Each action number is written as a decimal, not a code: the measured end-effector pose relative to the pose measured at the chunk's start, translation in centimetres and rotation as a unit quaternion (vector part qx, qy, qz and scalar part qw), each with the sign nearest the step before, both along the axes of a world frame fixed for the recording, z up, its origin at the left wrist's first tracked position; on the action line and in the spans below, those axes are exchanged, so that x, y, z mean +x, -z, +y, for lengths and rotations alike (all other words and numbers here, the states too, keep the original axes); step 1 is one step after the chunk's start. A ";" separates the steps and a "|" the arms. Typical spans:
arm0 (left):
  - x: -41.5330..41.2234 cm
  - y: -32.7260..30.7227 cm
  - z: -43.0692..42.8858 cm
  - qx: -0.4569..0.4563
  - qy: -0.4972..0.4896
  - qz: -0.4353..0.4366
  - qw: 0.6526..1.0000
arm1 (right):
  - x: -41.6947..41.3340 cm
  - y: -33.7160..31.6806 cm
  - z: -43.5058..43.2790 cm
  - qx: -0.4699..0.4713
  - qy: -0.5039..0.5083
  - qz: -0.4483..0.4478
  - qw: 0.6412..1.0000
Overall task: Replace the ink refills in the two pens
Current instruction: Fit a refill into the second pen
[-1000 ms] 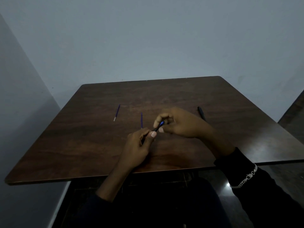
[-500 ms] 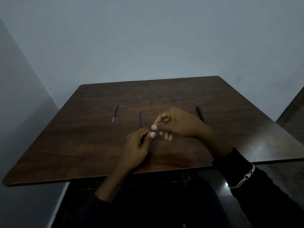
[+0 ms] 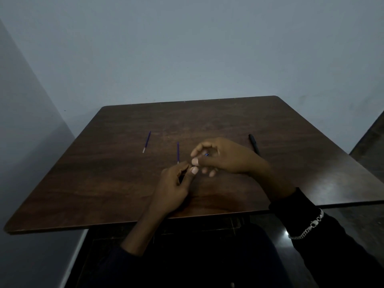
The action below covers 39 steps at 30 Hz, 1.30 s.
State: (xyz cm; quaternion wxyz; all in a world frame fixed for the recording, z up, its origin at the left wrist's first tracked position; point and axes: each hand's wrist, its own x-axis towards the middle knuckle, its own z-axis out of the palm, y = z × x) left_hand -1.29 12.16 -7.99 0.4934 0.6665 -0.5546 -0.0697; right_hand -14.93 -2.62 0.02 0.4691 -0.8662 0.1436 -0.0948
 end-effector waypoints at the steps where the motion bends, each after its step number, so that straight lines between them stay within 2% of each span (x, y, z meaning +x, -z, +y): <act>1: 0.0 0.0 0.0 0.000 0.000 -0.003 1.000 | 0.1 0.1 0.0 -0.008 0.011 -0.002 1.000; 4: 0.1 0.0 0.0 0.007 -0.005 -0.004 1.000 | -0.2 -0.1 -0.4 -0.043 -0.006 0.001 0.999; 6: 0.0 -0.1 0.1 0.005 -0.006 -0.002 1.000 | -0.2 -0.2 -0.4 -0.027 -0.025 0.000 0.999; 8: -0.1 -0.2 0.2 0.003 -0.008 -0.002 1.000 | -0.1 0.0 -0.2 0.000 -0.001 -0.001 1.000; 11: -0.1 -0.2 0.1 0.003 -0.004 -0.008 1.000 | -0.2 0.1 -0.3 -0.013 0.025 -0.002 1.000; 15: -0.2 -0.3 0.2 0.009 -0.004 -0.006 1.000 | -0.4 -0.2 -0.6 -0.006 -0.015 0.005 1.000; 18: -0.2 -0.3 0.3 0.001 0.000 -0.004 1.000 | -0.2 0.3 -0.4 0.015 0.031 0.009 0.999; 20: -0.2 -0.4 0.2 0.006 0.001 -0.003 1.000 | -0.2 0.4 -0.4 -0.005 0.056 0.001 0.998; 24: -0.2 -0.4 0.3 0.011 0.000 -0.005 1.000 | -0.4 0.1 -0.9 0.003 0.026 -0.009 1.000; 28: -0.3 -0.4 0.3 0.003 -0.002 0.001 1.000 | -0.1 0.6 -0.4 0.091 0.039 -0.036 0.994; 35: -0.3 -0.5 0.4 0.006 0.010 0.004 1.000 | 0.7 3.6 1.3 0.218 0.181 -0.094 0.954; 39: -0.3 -0.4 0.3 0.007 0.002 0.009 1.000 | 0.7 3.7 2.0 0.252 0.179 -0.128 0.942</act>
